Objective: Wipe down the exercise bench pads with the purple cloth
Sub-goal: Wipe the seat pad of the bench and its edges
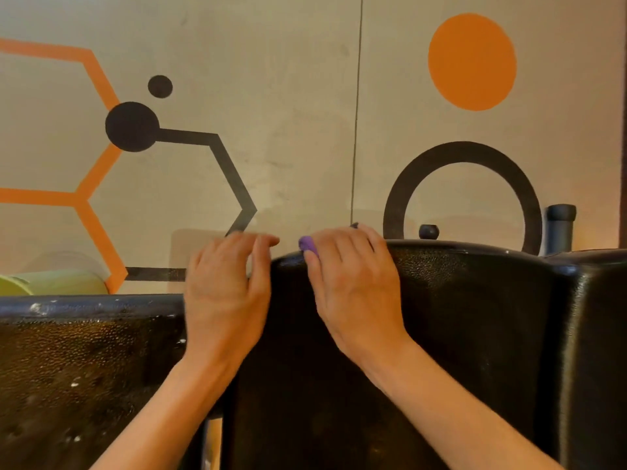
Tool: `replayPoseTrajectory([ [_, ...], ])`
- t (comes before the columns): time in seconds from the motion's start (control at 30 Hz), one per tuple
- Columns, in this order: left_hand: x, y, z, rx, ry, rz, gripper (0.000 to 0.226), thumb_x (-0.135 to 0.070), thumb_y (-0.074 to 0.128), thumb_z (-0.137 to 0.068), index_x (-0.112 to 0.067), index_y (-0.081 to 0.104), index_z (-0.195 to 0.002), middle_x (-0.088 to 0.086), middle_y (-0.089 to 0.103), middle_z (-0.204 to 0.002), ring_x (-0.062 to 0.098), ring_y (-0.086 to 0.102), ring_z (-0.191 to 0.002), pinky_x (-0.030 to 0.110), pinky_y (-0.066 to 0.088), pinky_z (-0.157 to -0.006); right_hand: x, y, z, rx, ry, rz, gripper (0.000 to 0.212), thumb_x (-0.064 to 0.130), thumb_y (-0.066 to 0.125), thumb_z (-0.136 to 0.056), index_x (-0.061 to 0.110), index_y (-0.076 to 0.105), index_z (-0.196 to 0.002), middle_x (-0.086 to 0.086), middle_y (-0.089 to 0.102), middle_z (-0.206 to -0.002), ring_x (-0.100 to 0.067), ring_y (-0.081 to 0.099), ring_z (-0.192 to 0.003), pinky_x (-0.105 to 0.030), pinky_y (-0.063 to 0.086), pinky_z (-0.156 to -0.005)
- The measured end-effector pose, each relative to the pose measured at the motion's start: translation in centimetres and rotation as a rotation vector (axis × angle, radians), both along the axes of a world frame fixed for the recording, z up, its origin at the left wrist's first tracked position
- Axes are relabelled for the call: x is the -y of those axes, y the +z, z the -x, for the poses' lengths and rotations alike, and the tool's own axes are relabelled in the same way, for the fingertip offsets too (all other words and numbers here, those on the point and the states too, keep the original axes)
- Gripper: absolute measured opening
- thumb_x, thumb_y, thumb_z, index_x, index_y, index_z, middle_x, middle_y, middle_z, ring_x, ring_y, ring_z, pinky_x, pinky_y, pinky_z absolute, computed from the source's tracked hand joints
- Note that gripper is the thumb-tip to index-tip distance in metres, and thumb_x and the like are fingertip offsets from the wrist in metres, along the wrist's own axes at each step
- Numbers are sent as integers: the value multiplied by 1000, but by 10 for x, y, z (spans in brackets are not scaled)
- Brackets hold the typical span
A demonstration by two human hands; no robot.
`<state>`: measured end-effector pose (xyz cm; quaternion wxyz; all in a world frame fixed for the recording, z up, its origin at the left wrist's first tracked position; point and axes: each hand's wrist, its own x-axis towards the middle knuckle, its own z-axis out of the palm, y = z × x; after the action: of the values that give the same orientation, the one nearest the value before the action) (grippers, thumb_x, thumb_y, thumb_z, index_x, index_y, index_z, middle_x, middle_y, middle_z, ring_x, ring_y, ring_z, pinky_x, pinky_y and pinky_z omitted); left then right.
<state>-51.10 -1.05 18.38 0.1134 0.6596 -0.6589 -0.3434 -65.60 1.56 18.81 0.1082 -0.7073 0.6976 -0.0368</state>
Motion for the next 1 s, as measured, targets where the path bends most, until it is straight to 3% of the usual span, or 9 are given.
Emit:
replayPoseTrajectory([
  [0.07,18,-5,30,-61,67,-3,38,-42,30,-102,-30,66,-101,-16,63,-98,7,58,-98,40,45,-95,-2,6,33,40,92,-49,37,33,33,-104,15,63,-115,2,67,-108,-16,61,-103,-34,39,-105],
  [0.13,26,-11,50,-71,78,2,38,-39,31,-103,-27,66,-93,-13,65,-95,9,60,-91,44,48,-93,-10,13,79,85,-29,-35,36,32,34,-104,16,65,-113,3,68,-100,-15,62,-98,-32,42,-99],
  [0.27,22,-20,64,28,-5,34,39,-35,30,-103,-25,61,-82,-9,63,-82,12,59,-80,35,45,-90,-13,14,81,37,-300,46,35,29,34,-104,17,68,-105,3,67,-96,-14,60,-94,-31,40,-98],
  [0.37,20,-23,65,58,-34,50,40,-35,29,-101,-21,56,-75,-6,58,-73,15,55,-70,39,45,-78,-7,2,32,28,-86,32,35,29,34,-104,14,65,-108,0,66,-102,-16,59,-97,-32,40,-102],
  [0.47,21,-22,65,57,-34,54,41,-36,28,-100,-20,55,-75,-5,56,-72,16,54,-68,42,47,-70,-11,6,69,90,66,10,37,32,37,-103,12,63,-119,-3,67,-114,-18,61,-108,-32,41,-102],
  [0.57,20,-23,65,52,-29,60,41,-35,28,-101,-20,58,-78,-7,57,-75,15,55,-70,42,47,-69,-26,16,126,88,-193,62,35,30,35,-104,14,66,-114,-2,69,-106,-16,62,-101,-26,38,-94],
  [0.67,20,-24,65,55,-15,64,39,-34,29,-102,-22,58,-79,-9,58,-75,14,56,-69,42,48,-67,-17,12,95,53,-351,64,35,29,34,-104,18,67,-105,3,68,-99,-13,59,-95,-25,37,-95],
  [0.83,20,-24,65,68,-9,60,37,-31,31,-103,-24,55,-77,-9,56,-75,12,53,-69,34,43,-63,-8,1,70,72,38,49,36,32,36,-104,14,66,-112,0,69,-105,-16,62,-99,-31,43,-97],
  [1.0,17,-27,64,61,-10,71,36,-28,32,-103,-22,56,-77,-7,57,-78,9,50,-71,20,37,-61,-28,14,144,115,-429,165,35,25,38,-103,17,68,-86,10,59,-77,-12,58,-76,-28,43,-81],
])
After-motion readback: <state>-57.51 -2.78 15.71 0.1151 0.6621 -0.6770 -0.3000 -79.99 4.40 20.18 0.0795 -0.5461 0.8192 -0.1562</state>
